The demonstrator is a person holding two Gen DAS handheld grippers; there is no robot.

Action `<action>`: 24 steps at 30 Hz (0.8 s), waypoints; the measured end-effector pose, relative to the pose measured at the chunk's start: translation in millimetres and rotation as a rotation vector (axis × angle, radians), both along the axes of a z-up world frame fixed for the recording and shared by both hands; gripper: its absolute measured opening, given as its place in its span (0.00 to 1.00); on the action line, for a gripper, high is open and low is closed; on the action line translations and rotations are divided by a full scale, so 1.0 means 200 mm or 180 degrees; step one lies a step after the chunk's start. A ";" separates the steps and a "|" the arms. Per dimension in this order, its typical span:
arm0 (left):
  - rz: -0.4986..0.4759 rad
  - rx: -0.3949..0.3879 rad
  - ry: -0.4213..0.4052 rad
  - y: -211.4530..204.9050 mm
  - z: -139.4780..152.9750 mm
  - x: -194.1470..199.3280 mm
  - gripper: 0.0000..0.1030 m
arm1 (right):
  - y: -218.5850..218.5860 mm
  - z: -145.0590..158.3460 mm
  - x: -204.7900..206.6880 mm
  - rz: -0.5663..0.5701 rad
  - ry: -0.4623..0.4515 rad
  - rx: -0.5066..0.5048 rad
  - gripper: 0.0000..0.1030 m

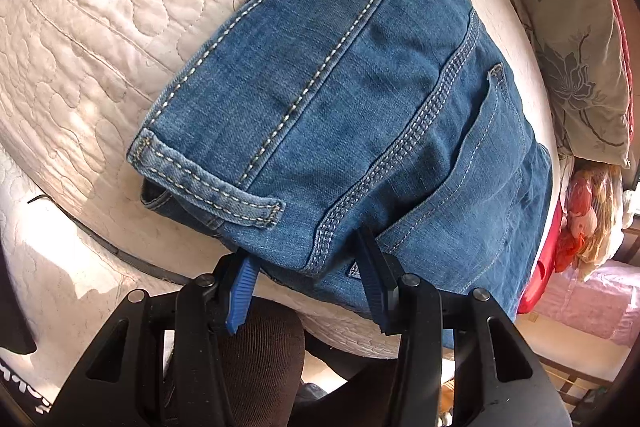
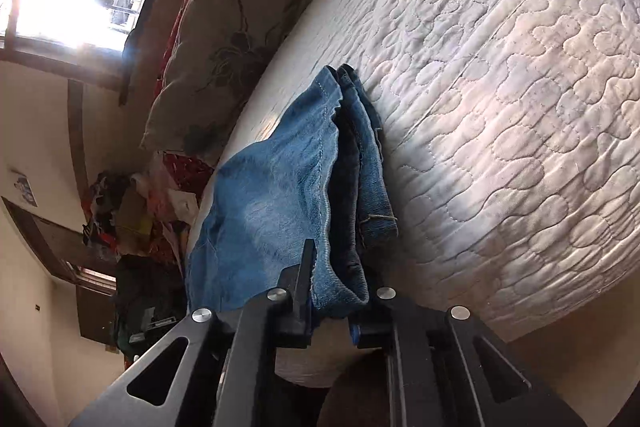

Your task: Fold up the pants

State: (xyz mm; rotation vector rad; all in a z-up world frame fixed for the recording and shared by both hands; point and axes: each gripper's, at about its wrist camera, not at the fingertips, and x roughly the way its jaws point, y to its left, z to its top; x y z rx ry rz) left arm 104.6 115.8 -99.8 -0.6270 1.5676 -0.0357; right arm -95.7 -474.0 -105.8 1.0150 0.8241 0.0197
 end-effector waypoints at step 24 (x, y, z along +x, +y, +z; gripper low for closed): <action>-0.2858 0.0167 -0.1123 -1.73 0.68 0.02 0.70 | 0.01 -0.13 -0.03 -0.0396 -0.0126 0.0546 0.65</action>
